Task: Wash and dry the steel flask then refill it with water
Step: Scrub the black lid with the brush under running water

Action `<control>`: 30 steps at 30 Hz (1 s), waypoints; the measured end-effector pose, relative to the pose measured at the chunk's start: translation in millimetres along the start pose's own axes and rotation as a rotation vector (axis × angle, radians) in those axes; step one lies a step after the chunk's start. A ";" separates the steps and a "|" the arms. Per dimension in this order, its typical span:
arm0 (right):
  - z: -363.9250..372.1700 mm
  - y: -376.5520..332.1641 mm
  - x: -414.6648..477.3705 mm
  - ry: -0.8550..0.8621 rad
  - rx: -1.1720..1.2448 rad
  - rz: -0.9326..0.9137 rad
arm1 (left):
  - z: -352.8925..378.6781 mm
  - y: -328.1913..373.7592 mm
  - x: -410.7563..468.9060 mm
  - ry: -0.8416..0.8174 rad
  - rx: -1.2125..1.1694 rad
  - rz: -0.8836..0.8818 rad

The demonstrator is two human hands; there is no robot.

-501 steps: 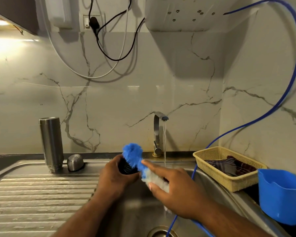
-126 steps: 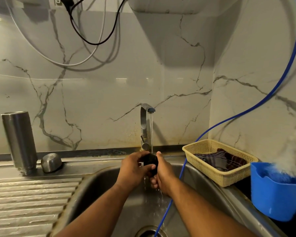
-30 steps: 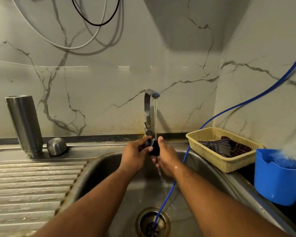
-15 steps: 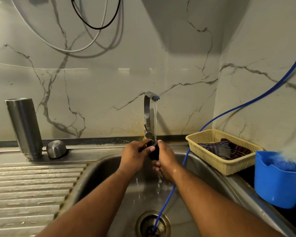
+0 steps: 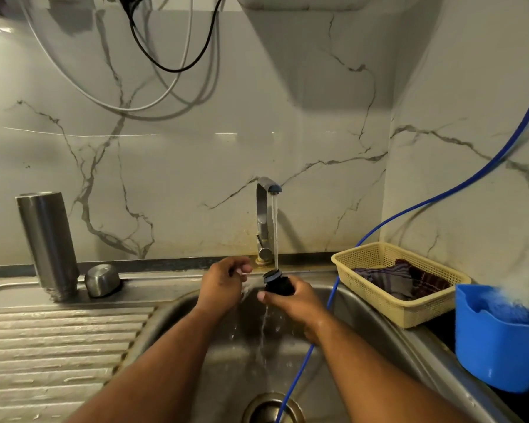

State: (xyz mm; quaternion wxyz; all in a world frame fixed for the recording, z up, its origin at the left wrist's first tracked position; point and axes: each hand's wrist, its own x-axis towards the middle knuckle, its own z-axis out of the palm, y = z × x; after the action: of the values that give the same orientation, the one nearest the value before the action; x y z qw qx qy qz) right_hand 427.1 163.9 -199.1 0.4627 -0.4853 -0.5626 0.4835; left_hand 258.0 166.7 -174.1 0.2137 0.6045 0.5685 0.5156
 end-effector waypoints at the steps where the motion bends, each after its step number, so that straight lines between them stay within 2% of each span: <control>1: 1.8 -0.6 1.9 -0.007 0.004 0.006 | 0.9 0.0 5.4 0.002 0.005 -0.006; 9: 5.4 9.1 7.4 -0.067 -0.104 0.012 | 17.0 13.7 40.9 -0.194 -0.024 -0.082; 13: 4.5 14.0 15.0 -0.008 -0.238 0.017 | 28.2 18.3 44.5 -0.164 -0.010 -0.060; 16: 2.9 14.8 19.2 0.064 -0.206 -0.002 | 32.4 22.1 42.1 -0.155 -0.046 -0.093; 21: 6.2 18.6 19.4 0.085 -0.298 0.020 | 34.0 25.3 41.3 -0.210 0.074 -0.032; 25: 6.5 16.9 17.9 0.080 -0.142 -0.021 | 27.5 31.4 37.3 -0.244 0.210 0.004; 30: 8.5 3.5 9.7 -0.045 0.143 0.079 | 4.8 37.7 2.1 -0.201 0.318 0.041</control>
State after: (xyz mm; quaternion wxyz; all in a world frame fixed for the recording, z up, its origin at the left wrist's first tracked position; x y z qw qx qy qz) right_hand 418.0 172.9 -202.9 0.4640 -0.4619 -0.5173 0.5512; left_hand 279.4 160.3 -143.3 0.1605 0.6904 0.6064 0.3603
